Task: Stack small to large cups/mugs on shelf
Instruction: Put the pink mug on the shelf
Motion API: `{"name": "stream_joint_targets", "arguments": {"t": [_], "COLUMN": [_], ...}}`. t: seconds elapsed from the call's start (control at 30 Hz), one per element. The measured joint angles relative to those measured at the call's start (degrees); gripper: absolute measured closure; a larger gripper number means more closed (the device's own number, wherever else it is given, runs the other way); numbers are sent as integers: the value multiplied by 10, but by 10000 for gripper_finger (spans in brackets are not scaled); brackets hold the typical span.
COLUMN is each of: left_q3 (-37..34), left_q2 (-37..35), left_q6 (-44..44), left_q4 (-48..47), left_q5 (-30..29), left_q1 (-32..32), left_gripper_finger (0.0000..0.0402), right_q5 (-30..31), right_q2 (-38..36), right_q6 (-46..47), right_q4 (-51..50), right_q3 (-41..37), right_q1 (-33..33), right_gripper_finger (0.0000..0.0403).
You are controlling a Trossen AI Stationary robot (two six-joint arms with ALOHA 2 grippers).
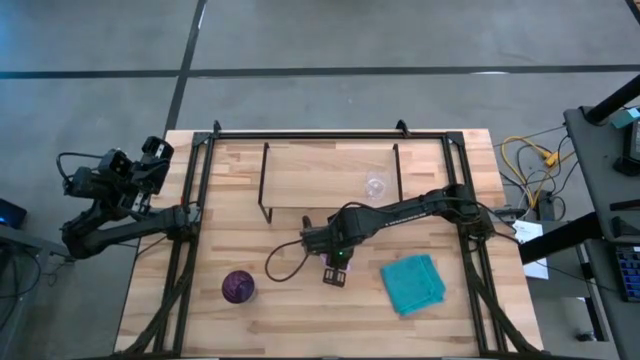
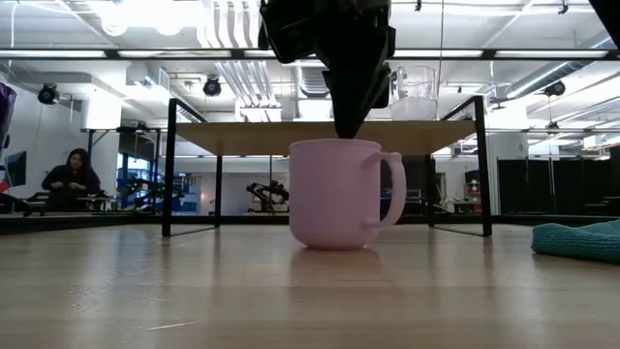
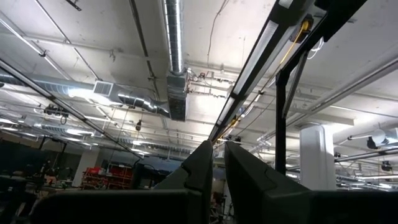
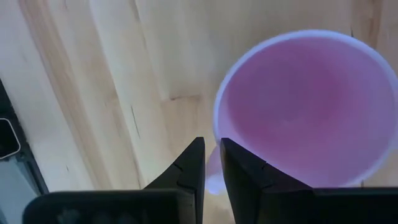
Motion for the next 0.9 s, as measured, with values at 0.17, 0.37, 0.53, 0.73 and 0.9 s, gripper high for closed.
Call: {"name": "stream_joint_targets", "arguments": {"t": [0.17, 0.37, 0.53, 0.73, 0.9], "left_q3": [0, 0, 0, 0, 0], "left_q2": [0, 0, 0, 0, 0], "left_q6": [0, 1, 2, 2, 2], "left_q4": [6, 16, 16, 16, 16], "left_q5": [0, 0, 0, 0, 0], "left_q1": [0, 0, 0, 0, 0], "left_gripper_finger": [372, 372, 372, 372, 372], "right_q5": [0, -1, -1, -2, -2], "right_q2": [0, 0, 0, 0, -1], "right_q6": [-19, -25, -33, -22, -22], "right_q4": [0, -6, -13, -65, -96], "right_q3": [0, 0, 0, 15, 62], "right_q1": [0, -6, -23, -50, -61], "right_gripper_finger": [355, 354, 354, 354, 354]}}
